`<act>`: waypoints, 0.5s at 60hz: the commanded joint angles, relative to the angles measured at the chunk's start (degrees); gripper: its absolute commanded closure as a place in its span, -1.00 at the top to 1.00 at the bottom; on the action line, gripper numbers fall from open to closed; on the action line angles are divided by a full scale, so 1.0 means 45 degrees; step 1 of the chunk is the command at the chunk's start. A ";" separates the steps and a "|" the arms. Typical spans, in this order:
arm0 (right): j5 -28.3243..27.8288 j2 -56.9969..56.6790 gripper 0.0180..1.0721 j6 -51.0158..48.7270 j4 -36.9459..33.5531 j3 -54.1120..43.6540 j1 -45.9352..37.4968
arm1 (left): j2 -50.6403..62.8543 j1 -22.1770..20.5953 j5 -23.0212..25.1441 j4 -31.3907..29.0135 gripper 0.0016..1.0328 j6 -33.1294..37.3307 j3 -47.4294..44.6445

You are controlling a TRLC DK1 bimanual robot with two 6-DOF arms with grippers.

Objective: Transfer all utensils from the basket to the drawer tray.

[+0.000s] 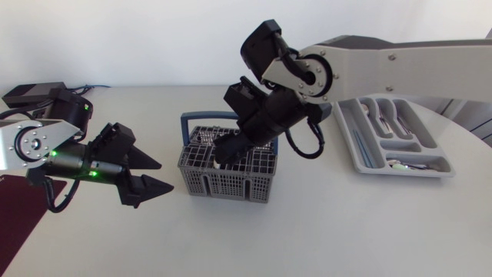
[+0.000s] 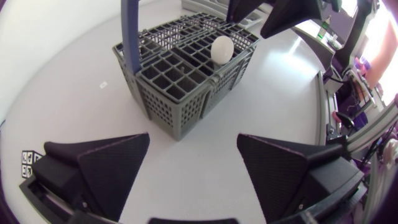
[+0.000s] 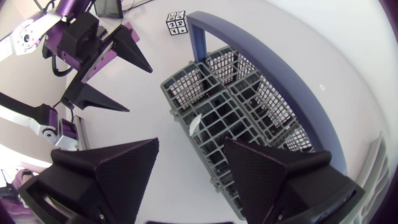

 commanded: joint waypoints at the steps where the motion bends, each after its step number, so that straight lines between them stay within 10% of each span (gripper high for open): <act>1: -0.0219 0.0581 0.35 0.0526 0.0024 0.0384 0.0113 | 0.0262 0.0038 0.0225 0.0112 0.90 0.0471 -0.0301; 30: -0.0219 0.1968 -0.04 0.1268 0.0161 0.1283 0.0328 | 0.0985 -0.0255 0.0577 0.0620 0.90 0.0451 -0.0262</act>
